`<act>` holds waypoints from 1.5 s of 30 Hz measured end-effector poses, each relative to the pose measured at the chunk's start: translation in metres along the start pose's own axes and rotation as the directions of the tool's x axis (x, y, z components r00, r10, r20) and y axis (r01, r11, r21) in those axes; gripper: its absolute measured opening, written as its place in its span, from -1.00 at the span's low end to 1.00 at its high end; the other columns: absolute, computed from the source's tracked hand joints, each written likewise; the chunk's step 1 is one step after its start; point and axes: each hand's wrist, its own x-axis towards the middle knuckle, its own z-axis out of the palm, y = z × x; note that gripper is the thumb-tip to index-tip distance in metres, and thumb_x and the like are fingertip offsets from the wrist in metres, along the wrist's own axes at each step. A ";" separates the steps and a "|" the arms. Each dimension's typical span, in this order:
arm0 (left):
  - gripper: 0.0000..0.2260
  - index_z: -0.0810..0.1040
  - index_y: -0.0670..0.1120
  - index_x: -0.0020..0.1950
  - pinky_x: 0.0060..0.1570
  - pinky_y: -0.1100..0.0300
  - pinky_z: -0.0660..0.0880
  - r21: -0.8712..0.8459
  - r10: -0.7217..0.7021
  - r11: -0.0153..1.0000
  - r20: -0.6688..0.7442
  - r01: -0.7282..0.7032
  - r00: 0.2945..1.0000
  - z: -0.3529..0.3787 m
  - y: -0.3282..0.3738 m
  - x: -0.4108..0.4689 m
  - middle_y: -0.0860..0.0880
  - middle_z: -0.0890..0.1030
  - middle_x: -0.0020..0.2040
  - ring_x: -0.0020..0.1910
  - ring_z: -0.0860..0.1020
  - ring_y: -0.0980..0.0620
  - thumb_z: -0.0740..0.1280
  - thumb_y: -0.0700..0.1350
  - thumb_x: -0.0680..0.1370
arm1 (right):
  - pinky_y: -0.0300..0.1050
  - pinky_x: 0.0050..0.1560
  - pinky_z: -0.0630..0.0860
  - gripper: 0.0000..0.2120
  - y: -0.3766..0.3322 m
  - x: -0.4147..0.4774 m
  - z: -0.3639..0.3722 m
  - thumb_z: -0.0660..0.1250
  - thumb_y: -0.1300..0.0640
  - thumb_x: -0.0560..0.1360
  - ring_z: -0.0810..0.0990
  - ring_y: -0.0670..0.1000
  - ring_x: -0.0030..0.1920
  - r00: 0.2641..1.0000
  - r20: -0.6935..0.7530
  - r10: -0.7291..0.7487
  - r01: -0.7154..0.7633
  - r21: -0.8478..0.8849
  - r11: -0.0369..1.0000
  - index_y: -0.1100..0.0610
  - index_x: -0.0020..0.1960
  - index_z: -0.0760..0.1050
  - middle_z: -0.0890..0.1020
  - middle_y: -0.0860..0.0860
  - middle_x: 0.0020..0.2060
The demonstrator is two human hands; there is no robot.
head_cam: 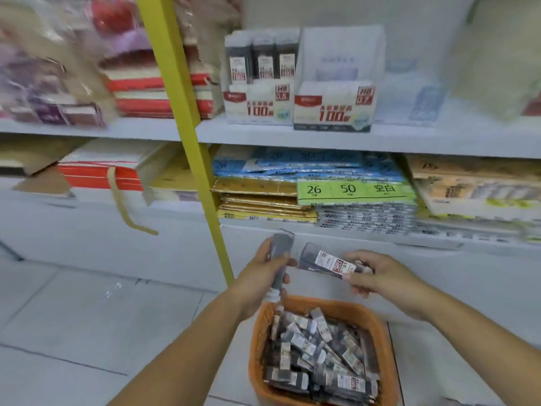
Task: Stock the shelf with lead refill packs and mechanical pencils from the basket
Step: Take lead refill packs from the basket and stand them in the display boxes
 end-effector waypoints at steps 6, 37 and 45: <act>-0.65 0.54 0.00 0.20 -0.42 0.21 0.45 0.313 0.096 0.942 0.084 -0.117 0.992 0.000 0.082 -0.024 0.02 0.61 -0.17 -0.37 0.48 0.10 0.34 0.22 0.57 | -0.17 -0.25 0.48 -0.69 -0.090 -0.011 -0.024 0.46 0.24 0.46 0.56 -0.06 -0.25 0.982 0.142 -0.126 0.157 -0.234 0.960 -0.03 0.13 0.51 0.66 0.01 -0.05; -0.52 0.49 0.07 0.27 -0.32 0.25 0.55 0.075 0.306 0.944 0.170 -0.322 0.937 -0.037 0.147 -0.025 -0.04 0.72 0.07 0.05 0.71 -0.08 0.55 -0.15 0.41 | -0.15 -0.24 0.63 -0.79 -0.176 0.024 0.030 0.34 0.26 0.54 0.68 -0.06 -0.07 0.810 -0.269 -0.522 0.544 0.010 0.839 -0.01 0.06 0.43 0.69 -0.07 -0.06; -0.62 0.45 0.07 0.26 -0.33 0.24 0.58 -0.021 0.464 0.883 -0.120 -0.470 0.878 -0.071 0.168 -0.022 0.05 0.74 -0.03 -0.07 0.73 0.03 0.48 -0.15 0.52 | -0.20 -0.25 0.63 -0.74 -0.297 0.046 0.003 0.34 0.26 0.54 0.70 -0.04 -0.20 0.529 -0.295 -0.795 0.697 -0.384 0.606 -0.11 -0.04 0.42 0.62 -0.05 -0.09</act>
